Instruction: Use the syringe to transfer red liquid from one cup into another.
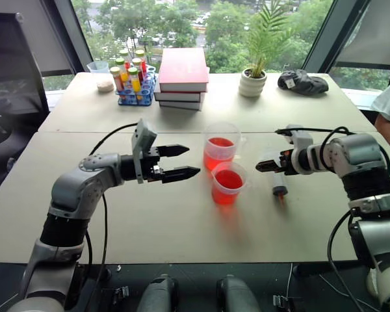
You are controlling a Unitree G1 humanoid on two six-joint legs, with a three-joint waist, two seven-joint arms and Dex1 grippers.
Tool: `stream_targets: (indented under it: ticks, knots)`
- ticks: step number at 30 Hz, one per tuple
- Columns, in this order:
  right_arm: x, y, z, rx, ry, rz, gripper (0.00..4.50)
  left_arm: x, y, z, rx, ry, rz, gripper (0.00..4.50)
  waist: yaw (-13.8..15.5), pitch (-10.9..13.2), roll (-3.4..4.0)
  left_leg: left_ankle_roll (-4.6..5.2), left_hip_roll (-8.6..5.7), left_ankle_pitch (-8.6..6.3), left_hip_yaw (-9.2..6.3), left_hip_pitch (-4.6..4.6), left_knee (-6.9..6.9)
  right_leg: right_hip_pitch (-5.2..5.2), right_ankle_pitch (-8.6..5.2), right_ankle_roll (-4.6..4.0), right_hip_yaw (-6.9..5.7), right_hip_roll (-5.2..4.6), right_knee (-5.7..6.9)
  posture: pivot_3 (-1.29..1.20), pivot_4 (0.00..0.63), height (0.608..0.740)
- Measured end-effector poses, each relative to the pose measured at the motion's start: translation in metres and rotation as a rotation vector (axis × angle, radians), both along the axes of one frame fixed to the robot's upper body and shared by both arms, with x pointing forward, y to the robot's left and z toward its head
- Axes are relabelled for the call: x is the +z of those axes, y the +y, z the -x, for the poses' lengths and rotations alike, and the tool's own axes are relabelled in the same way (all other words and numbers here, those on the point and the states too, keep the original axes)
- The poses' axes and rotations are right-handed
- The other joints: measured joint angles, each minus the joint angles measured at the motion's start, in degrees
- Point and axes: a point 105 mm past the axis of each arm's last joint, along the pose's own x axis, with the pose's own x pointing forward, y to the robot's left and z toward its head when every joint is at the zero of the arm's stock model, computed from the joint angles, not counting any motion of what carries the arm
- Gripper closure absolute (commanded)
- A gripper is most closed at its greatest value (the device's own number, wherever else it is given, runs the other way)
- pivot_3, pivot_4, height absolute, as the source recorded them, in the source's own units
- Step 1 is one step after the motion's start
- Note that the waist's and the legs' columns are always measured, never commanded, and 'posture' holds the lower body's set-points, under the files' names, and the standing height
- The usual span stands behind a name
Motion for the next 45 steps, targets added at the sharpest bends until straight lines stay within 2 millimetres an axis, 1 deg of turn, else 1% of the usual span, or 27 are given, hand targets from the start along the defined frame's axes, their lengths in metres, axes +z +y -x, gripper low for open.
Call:
stream_targets:
  ticks: [3, 6, 7, 8, 12, 14, 16, 17, 18, 20, 22, 24, 25, 26, 28, 31, 33, 35, 38, 39, 41, 44, 45]
  knots:
    - [-0.001, -0.002, -0.009, 0.008, -0.013, 0.049, 0.86, -0.006, 0.001, 0.001, 0.01, 0.016, 0.002, 0.0, 0.0, 0.0, 0.0, 0.0, -0.01, 0.0, 0.01, 0.0, 0.01, 0.0, 0.01, 0.01, -0.04, 0.01, 0.01, 0.0, 0.15, 0.74]
    - [-0.002, -0.006, -0.013, 0.032, -0.017, 0.096, 2.42, -0.006, 0.002, 0.0, 0.025, 0.015, 0.0, 0.0, 0.0, 0.0, 0.0, 0.0, 0.0, 0.0, -0.01, 0.01, 0.02, 0.01, 0.01, 0.02, -0.05, 0.01, 0.02, 0.0, 0.15, 0.74]
    - [-0.002, -0.006, -0.013, 0.046, -0.019, 0.107, 2.88, -0.005, 0.002, 0.0, 0.028, 0.008, 0.001, 0.0, -0.1, 0.0, 0.0, 0.0, 0.0, 0.0, -0.01, 0.01, 0.02, 0.01, 0.01, 0.02, -0.05, 0.01, 0.02, 0.0, 0.15, 0.74]
    - [-0.002, -0.005, -0.014, 0.069, -0.02, 0.118, 3.03, -0.004, 0.003, 0.0, 0.033, 0.0, 0.003, 0.0, -0.1, 0.0, 0.0, 0.0, 0.0, 0.0, -0.01, 0.02, 0.02, 0.01, 0.01, 0.02, -0.06, 0.01, 0.03, 0.0, 0.15, 0.74]
    - [-0.001, -0.004, -0.013, 0.105, -0.021, 0.127, 3.03, -0.002, 0.004, 0.0, 0.036, -0.009, -0.001, 0.0, -0.1, 0.0, 0.01, -0.01, 0.0, 0.0, -0.03, 0.03, 0.01, 0.01, 0.01, 0.02, -0.06, 0.01, 0.06, 0.0, 0.15, 0.74]
    - [0.0, -0.006, -0.012, 0.102, -0.026, 0.131, 3.03, -0.001, 0.006, 0.0, 0.04, -0.012, -0.008, 0.0, -0.1, 0.0, 0.01, -0.01, 0.0, 0.0, -0.02, 0.03, 0.01, -0.01, 0.01, 0.02, -0.05, -0.02, 0.06, 0.0, 0.15, 0.74]
    - [0.008, -0.009, -0.012, 0.091, -0.063, 0.13, 3.03, 0.001, 0.01, -0.003, 0.051, -0.017, -0.013, 0.0, 0.1, 0.0, 0.05, -0.02, -0.01, 0.0, -0.02, 0.0, 0.01, -0.06, 0.01, 0.02, -0.03, -0.05, 0.06, 0.0, 0.15, 0.74]
    - [0.016, -0.011, -0.012, 0.085, -0.094, 0.127, 3.03, 0.003, 0.013, -0.004, 0.057, -0.021, -0.013, 0.0, 0.1, 0.0, 0.06, -0.02, -0.01, -0.01, -0.02, -0.04, 0.01, -0.1, 0.01, 0.02, -0.02, -0.06, 0.06, 0.0, 0.15, 0.74]
    - [0.029, -0.012, -0.013, 0.083, -0.153, 0.112, 3.03, 0.006, 0.015, -0.006, 0.063, -0.027, -0.012, 0.0, 0.2, 0.0, 0.06, -0.03, -0.01, -0.01, -0.04, -0.07, 0.0, -0.13, 0.01, 0.02, -0.02, -0.07, 0.06, 0.0, 0.15, 0.74]
    - [0.062, -0.008, -0.014, 0.097, -0.311, 0.059, 3.03, 0.011, 0.018, -0.01, 0.067, -0.035, -0.015, 0.0, 0.1, 0.0, 0.06, -0.03, -0.01, -0.01, -0.05, -0.1, -0.02, -0.16, 0.01, 0.02, -0.03, -0.07, 0.06, 0.0, 0.15, 0.74]
    - [0.112, 0.012, -0.012, 0.174, -0.571, -0.04, 3.03, 0.019, 0.019, -0.014, 0.064, -0.049, -0.01, 0.0, 0.0, 0.0, 0.07, -0.03, 0.0, -0.01, -0.06, -0.11, -0.04, -0.19, 0.02, 0.04, -0.04, -0.03, 0.07, 0.0, 0.15, 0.74]
    - [0.152, 0.031, -0.005, 0.245, -0.792, -0.125, 3.03, 0.026, 0.018, -0.016, 0.05, -0.06, -0.005, 0.0, -0.2, 0.0, 0.07, -0.03, 0.02, -0.01, -0.05, -0.1, -0.04, -0.19, 0.03, 0.06, -0.06, 0.04, 0.1, 0.0, 0.15, 0.74]
    - [0.171, 0.042, 0.0, 0.274, -0.907, -0.202, 3.03, 0.029, 0.018, -0.018, 0.046, -0.063, -0.003, 0.0, -0.3, 0.0, 0.06, -0.03, 0.04, -0.01, -0.05, -0.09, -0.03, -0.18, 0.04, 0.08, -0.07, 0.07, 0.13, 0.0, 0.15, 0.74]
    - [0.184, 0.051, 0.003, 0.297, -0.985, -0.259, 3.03, 0.031, 0.018, -0.019, 0.039, -0.065, -0.002, 0.0, -0.3, 0.0, 0.07, -0.05, 0.03, 0.01, -0.03, -0.08, -0.03, -0.18, 0.06, 0.11, -0.07, 0.08, 0.17, 0.0, 0.15, 0.74]
    - [0.202, 0.069, 0.009, 0.331, -1.097, -0.378, 3.03, 0.036, 0.018, -0.02, 0.026, -0.075, -0.007, 0.0, -0.2, 0.0, 0.07, -0.05, 0.02, 0.02, -0.03, -0.07, 0.02, -0.18, 0.06, 0.11, -0.07, 0.09, 0.25, 0.0, 0.15, 0.74]
    - [0.216, 0.083, 0.012, 0.347, -1.213, -0.503, 3.03, 0.038, 0.019, -0.023, 0.021, -0.075, -0.021, 0.0, 0.0, 0.0, 0.06, -0.05, -0.01, 0.02, -0.02, -0.07, 0.05, -0.18, 0.06, 0.11, -0.08, 0.13, 0.29, 0.0, 0.15, 0.74]
    - [0.217, 0.092, 0.012, 0.352, -1.257, -0.563, 3.03, 0.039, 0.021, -0.024, 0.02, -0.075, -0.027, 0.0, 0.1, 0.0, 0.06, -0.05, -0.02, 0.02, -0.02, -0.07, 0.05, -0.18, 0.06, 0.11, -0.09, 0.12, 0.29, 0.0, 0.15, 0.74]
    - [0.214, 0.099, 0.008, 0.341, -1.293, -0.628, 3.03, 0.042, 0.021, -0.026, 0.017, -0.08, -0.032, 0.0, 0.0, 0.0, 0.06, -0.05, -0.02, 0.02, -0.02, -0.07, 0.06, -0.18, 0.06, 0.11, -0.09, 0.14, 0.3, 0.0, 0.15, 0.74]
    - [0.195, 0.106, 0.002, 0.327, -1.309, -0.682, 3.03, 0.05, 0.019, -0.026, 0.001, -0.1, -0.033, 0.0, 0.0, 0.0, 0.06, -0.05, -0.02, 0.03, -0.04, -0.07, 0.05, -0.17, 0.06, 0.11, -0.11, 0.15, 0.31, 0.0, 0.15, 0.74]
    - [0.186, 0.107, 0.0, 0.317, -1.304, -0.692, 3.03, 0.053, 0.018, -0.027, -0.001, -0.106, -0.035, 0.0, 0.0, 0.0, 0.06, -0.05, -0.02, 0.03, -0.04, -0.07, 0.05, -0.17, 0.06, 0.11, -0.12, 0.16, 0.31, 0.0, 0.15, 0.74]
    - [0.154, 0.109, -0.007, 0.29, -1.256, -0.701, 3.03, 0.058, 0.014, -0.03, -0.01, -0.122, -0.041, 0.0, 0.0, 0.0, 0.06, -0.05, -0.03, 0.03, -0.02, -0.07, 0.05, -0.17, 0.06, 0.11, -0.11, 0.16, 0.31, 0.0, 0.15, 0.74]
    - [0.108, 0.114, -0.013, 0.285, -1.168, -0.667, 3.03, 0.062, 0.006, -0.036, -0.032, -0.135, -0.041, 0.0, -0.1, 0.0, 0.08, -0.06, -0.04, 0.04, 0.0, -0.07, 0.06, -0.18, 0.06, 0.11, -0.11, 0.18, 0.36, 0.0, 0.15, 0.74]
    - [0.1, 0.115, -0.013, 0.288, -1.153, -0.66, 3.03, 0.063, 0.004, -0.039, -0.036, -0.139, -0.035, 0.0, -0.1, 0.0, 0.08, -0.06, -0.04, 0.04, 0.0, -0.07, 0.07, -0.18, 0.06, 0.11, -0.11, 0.18, 0.4, 0.0, 0.15, 0.74]
